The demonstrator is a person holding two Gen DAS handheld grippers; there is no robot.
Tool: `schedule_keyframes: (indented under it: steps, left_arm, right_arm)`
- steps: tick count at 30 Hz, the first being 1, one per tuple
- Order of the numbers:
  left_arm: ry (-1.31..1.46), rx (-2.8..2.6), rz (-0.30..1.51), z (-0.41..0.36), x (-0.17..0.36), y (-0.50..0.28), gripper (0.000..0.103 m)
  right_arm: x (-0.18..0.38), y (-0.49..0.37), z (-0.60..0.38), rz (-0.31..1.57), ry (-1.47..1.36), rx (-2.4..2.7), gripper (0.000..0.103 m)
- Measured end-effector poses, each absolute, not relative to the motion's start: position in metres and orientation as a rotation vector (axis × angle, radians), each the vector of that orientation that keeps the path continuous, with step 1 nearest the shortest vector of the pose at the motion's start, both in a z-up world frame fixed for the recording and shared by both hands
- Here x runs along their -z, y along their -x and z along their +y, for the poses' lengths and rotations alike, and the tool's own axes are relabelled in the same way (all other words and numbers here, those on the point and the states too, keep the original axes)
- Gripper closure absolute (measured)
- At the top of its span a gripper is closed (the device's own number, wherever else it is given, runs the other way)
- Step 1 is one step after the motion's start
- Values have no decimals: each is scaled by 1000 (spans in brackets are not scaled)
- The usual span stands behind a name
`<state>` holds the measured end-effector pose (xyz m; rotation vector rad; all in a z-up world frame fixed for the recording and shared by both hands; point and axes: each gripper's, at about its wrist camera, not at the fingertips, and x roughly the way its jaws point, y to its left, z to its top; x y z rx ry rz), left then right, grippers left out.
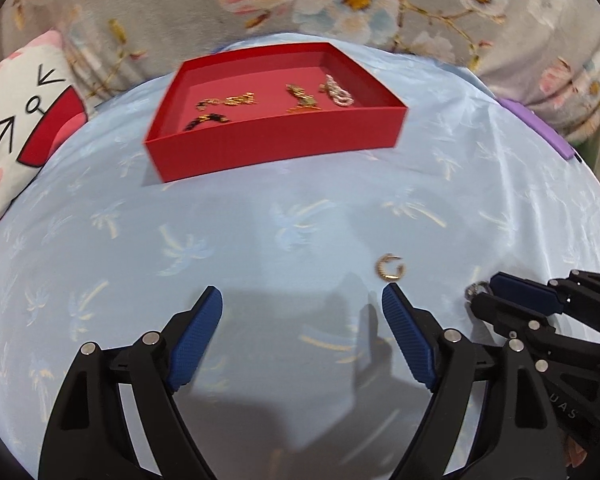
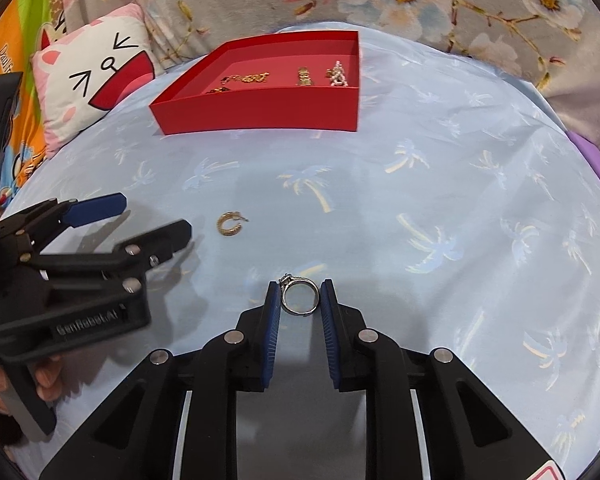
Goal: Organize jewelry
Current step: 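Grasp the silver ring with the right tool while the left tool grasps the gold hoop earring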
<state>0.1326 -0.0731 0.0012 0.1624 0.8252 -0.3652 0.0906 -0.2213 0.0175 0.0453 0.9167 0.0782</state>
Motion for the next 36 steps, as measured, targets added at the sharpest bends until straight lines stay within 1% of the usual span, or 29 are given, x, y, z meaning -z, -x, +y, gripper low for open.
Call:
schedule_keyframes:
  steps: [6,9,11,15,20,28,33,36]
  left_arm:
    - [-155,398,838,-95,1,-136,24]
    - [-143,403,860,-97,4,-140,25]
    - [-134,402,875,-97,6,-142,28]
    - [-127,402,874,-96,6,-142,28]
    - [-117,407,870,-95,5,-143,37]
    - [-168,435,868,-110,5,-142,38]
    - [-186,442,861,-115,4,-144,52]
    - [-173,448,859,-113,4,-145,62]
  right_arm:
    - [-18,-92,-237,924,-83,-44,84]
    - [-17,-91,-238,925,-82,-40,84]
    - [-17,-92,-237,925,-79,-39,84]
    - [-17,-92,-237,925,-81,-39,84]
    - [-17,-92,-237,925,-77,-38,84]
    - [-17,-92,-237,925,-77,-38,84]
    - [-17,-91,-237,926,-84,-39,84]
    - [-17,-92,-236,922,-79,-36,84]
